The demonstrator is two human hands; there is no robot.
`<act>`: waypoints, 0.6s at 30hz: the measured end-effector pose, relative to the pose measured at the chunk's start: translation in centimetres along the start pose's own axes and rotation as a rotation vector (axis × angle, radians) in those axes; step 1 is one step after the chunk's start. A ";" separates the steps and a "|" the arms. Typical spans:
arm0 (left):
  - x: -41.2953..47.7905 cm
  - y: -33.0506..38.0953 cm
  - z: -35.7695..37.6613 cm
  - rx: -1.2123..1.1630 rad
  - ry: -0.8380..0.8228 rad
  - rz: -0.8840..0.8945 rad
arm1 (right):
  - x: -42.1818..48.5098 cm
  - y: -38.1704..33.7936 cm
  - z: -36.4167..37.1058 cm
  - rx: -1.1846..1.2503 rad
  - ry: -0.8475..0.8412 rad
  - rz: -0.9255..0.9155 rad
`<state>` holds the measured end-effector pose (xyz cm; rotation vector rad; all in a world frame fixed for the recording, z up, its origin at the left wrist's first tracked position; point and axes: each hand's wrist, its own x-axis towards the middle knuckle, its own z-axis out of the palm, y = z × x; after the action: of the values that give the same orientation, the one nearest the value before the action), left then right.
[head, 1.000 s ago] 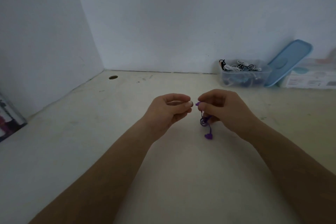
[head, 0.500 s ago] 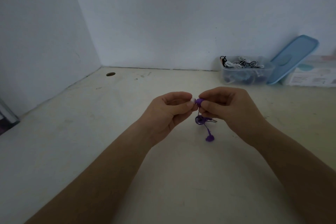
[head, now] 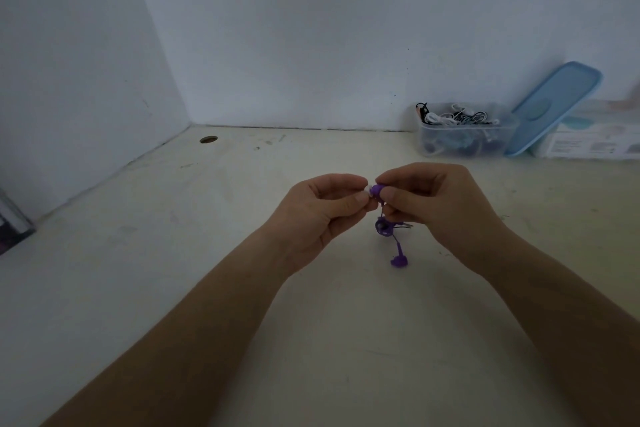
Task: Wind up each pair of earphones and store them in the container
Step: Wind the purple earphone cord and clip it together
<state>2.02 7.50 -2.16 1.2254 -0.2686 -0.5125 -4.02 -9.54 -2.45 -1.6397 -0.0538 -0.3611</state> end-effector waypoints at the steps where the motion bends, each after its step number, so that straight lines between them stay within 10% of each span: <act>1: 0.0 0.0 0.0 0.006 0.000 0.001 | 0.0 0.0 0.0 -0.006 0.001 -0.001; 18: -0.4 0.3 -0.1 0.115 -0.042 0.003 | 0.0 0.0 -0.7 -0.077 -0.059 0.048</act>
<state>1.74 7.82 -1.91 1.3264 -0.3391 -0.5269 -4.14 -10.21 -2.39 -1.7254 -0.0456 -0.2806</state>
